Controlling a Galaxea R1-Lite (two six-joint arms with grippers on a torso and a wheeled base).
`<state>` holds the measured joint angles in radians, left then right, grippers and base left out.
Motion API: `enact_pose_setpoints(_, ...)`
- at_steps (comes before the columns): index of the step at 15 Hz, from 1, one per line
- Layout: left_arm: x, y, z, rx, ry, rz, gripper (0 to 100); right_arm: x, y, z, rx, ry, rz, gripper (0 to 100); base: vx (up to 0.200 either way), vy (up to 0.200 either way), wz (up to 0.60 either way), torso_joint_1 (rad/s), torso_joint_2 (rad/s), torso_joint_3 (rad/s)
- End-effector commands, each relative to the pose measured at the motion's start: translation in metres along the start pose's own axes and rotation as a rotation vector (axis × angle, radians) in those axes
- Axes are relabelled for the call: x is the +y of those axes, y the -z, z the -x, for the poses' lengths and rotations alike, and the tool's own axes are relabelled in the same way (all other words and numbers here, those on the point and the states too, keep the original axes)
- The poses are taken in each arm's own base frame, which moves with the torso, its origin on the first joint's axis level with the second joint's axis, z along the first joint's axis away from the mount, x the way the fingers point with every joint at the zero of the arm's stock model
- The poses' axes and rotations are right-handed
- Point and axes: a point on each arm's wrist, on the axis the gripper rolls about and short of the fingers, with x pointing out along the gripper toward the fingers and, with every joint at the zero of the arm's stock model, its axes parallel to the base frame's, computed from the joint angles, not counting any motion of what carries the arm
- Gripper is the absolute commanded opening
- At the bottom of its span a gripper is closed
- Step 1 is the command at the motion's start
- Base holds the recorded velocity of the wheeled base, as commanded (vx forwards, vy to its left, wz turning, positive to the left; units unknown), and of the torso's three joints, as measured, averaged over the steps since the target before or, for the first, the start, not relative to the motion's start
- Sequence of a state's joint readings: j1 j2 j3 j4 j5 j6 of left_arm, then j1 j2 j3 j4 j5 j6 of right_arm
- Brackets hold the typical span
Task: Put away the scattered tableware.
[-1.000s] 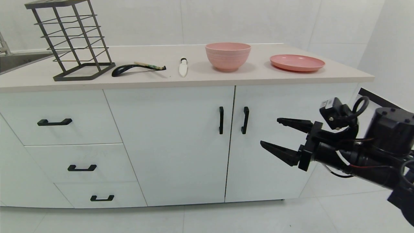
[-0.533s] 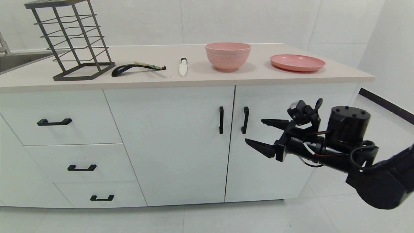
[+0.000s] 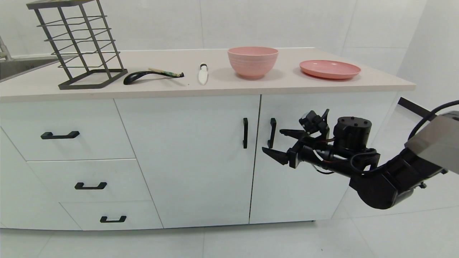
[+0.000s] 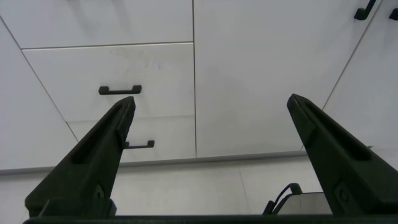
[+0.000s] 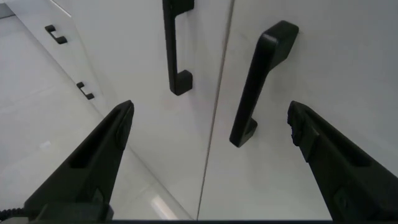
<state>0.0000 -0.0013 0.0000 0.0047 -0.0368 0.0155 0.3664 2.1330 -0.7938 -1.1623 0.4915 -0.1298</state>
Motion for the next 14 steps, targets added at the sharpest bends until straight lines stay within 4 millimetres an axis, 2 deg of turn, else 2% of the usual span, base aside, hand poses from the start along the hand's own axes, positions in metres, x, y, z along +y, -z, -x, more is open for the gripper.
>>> enact_pose_setpoints(1,0.000,0.000,0.000,0.001,0.000,0.000,100,-0.005,0.010,-0.008,-0.010,0.000,0.003,100,0.000,0.000,0.00,0.000,0.00,0.000)
enact_pose_setpoints(6,0.000,0.000,0.000,0.001,0.000,0.002,100,-0.007,0.019,-0.017,-0.035,-0.076,0.016,100,0.000,0.000,0.00,0.000,0.00,0.000)
enact_pose_setpoints(10,0.000,0.000,0.000,0.001,0.000,0.005,100,-0.010,0.015,-0.027,-0.067,-0.116,0.037,100,0.000,0.000,0.00,0.000,0.00,0.000)
enact_pose_setpoints(14,0.000,0.000,0.000,0.000,0.003,0.009,100,-0.008,0.015,-0.025,-0.080,-0.179,0.042,100,0.000,0.000,0.00,0.000,0.00,0.000)
